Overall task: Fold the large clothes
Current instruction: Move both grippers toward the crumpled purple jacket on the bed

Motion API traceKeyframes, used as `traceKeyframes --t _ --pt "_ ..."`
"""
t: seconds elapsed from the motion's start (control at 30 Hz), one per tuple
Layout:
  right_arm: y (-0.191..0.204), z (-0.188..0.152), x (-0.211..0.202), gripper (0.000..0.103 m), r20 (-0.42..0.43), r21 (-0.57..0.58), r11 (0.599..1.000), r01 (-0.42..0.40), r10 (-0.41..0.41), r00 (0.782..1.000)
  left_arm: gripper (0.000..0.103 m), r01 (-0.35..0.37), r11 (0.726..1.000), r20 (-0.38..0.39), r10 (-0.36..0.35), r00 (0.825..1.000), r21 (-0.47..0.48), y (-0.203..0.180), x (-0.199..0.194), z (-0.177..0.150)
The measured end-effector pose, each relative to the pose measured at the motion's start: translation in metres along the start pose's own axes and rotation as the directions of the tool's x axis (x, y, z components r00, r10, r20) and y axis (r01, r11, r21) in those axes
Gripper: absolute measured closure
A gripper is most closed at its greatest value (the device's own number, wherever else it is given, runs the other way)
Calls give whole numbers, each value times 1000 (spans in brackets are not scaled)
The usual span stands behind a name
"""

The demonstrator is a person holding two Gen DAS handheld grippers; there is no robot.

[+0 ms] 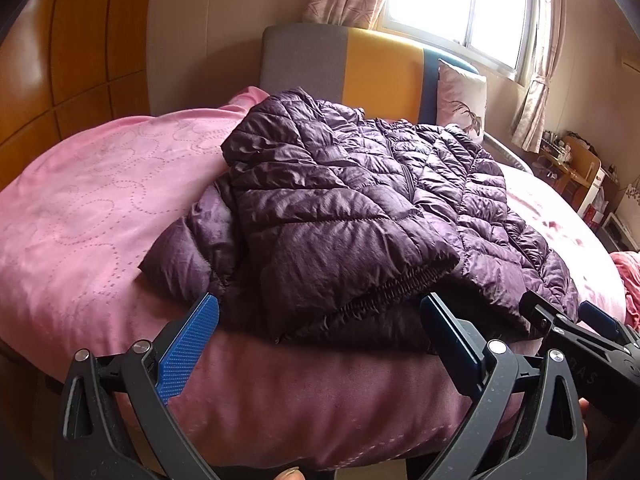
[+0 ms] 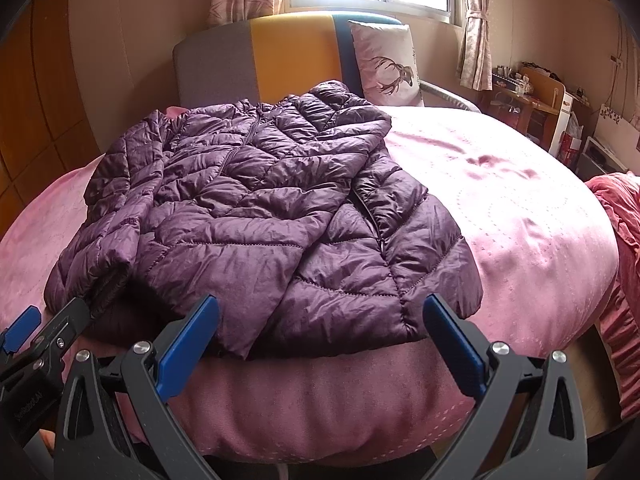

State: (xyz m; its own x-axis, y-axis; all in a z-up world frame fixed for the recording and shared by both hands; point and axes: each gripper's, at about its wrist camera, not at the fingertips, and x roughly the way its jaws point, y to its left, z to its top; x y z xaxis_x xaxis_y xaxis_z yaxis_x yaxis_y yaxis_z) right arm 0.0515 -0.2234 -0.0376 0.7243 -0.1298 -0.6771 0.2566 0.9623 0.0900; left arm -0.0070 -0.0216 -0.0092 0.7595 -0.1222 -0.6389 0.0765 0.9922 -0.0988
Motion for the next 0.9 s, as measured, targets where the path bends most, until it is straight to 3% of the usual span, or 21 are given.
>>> traceKeyframes --t 0.27,0.53,0.9 --pt "-2 1 -7 2 25 5 1000 -3 3 1000 3 -24 999 50 22 998 41 -4 -11 3" --pt "-2 6 -11 2 39 10 1000 -7 6 999 3 -108 989 61 103 993 101 -9 -14 11" --pt "-19 14 -8 2 27 65 998 -19 17 999 3 -71 989 10 70 998 129 -17 -3 13"
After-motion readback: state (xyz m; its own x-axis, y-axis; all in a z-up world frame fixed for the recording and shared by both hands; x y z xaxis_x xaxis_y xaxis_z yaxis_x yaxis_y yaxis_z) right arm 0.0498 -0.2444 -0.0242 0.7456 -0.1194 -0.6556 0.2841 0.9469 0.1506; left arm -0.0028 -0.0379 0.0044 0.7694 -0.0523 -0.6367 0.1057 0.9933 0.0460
